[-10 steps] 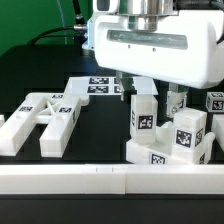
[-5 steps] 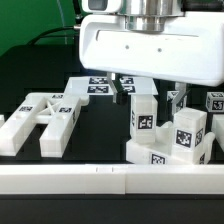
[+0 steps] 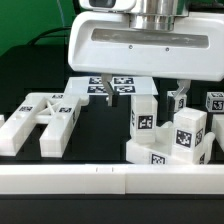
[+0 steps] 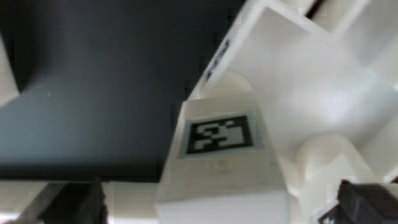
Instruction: Assemble chair
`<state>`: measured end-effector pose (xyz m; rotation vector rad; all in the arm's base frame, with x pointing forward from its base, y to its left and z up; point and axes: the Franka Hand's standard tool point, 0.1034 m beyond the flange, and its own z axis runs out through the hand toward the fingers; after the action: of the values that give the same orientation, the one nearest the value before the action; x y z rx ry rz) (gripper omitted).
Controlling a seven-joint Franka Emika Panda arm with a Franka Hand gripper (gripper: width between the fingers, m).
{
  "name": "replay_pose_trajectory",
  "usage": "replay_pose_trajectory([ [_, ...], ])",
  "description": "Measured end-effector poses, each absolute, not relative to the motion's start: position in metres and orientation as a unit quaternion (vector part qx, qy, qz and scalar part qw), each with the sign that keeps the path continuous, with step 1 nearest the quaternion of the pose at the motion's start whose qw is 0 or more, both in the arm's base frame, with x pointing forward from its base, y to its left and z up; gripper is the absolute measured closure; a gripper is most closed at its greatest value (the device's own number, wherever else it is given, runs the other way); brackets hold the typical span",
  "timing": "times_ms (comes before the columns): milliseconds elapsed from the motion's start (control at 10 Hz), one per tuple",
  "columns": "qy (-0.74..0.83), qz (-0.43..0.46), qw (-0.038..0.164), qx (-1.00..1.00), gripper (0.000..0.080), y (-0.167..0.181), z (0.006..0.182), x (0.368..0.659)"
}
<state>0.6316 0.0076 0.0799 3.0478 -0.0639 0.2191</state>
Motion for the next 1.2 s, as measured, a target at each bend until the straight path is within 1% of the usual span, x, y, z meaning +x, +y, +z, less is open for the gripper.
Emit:
replay_pose_trajectory([
  [100,0.014,0.071,0.048,0.996,0.015,0.0069,0.0805,0.6324],
  [200,0.0,0.071,0.046,0.996,0.015,0.0076,0.0813,0.6333],
  [300,0.0,0.071,0.046,0.996,0.0285,0.0073,0.0811,0.6333],
  [400,-0.001,0.071,0.046,0.996,0.0285,0.0071,0.0811,0.6332],
  [500,-0.003,0.071,0.046,0.996,0.0436,0.0071,0.081,0.6332],
  [600,-0.019,0.073,0.045,0.996,0.0505,0.0073,0.0815,0.6337],
  [700,-0.018,0.073,0.045,0.996,0.0505,0.0072,0.0816,0.6338],
  [1000,-0.127,0.078,0.035,0.988,0.0505,0.0074,0.0815,0.6338],
  [1200,-0.242,0.078,0.019,0.967,0.0505,0.004,0.081,0.633],
])
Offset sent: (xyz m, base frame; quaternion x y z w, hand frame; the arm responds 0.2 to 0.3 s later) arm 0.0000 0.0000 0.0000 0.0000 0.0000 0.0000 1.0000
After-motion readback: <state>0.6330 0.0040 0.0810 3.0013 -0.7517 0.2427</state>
